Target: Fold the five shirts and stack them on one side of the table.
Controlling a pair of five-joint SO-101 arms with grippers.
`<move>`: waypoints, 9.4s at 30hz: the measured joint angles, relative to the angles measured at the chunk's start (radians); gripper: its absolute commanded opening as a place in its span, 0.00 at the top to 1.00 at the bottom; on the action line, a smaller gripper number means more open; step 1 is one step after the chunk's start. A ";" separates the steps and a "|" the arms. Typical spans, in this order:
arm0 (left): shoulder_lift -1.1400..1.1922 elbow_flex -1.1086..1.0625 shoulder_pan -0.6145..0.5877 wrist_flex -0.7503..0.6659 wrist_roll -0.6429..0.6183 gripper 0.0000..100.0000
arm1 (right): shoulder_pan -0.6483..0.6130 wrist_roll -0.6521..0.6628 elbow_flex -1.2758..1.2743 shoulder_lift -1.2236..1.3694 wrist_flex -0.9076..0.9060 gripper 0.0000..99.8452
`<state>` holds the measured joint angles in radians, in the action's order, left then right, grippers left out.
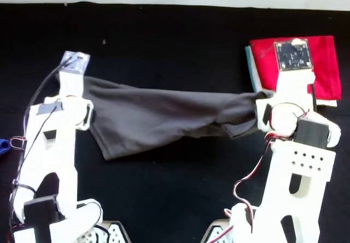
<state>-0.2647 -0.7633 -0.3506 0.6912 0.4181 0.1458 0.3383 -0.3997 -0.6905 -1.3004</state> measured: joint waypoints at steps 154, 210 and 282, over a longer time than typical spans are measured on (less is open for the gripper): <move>0.876 1.082 0.261 0.585 -0.192 0.82 | -0.064 -0.074 -0.528 0.000 0.559 0.99; 0.244 0.451 0.261 0.861 -0.227 0.94 | -0.077 -0.109 -0.358 -0.221 0.092 0.99; -0.189 1.553 0.169 1.071 -0.278 0.99 | -0.147 0.060 1.071 0.123 0.048 0.99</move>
<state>-0.4534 0.7894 -0.1818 1.7622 0.1404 -0.0015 0.3982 0.6713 -0.5677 -1.2528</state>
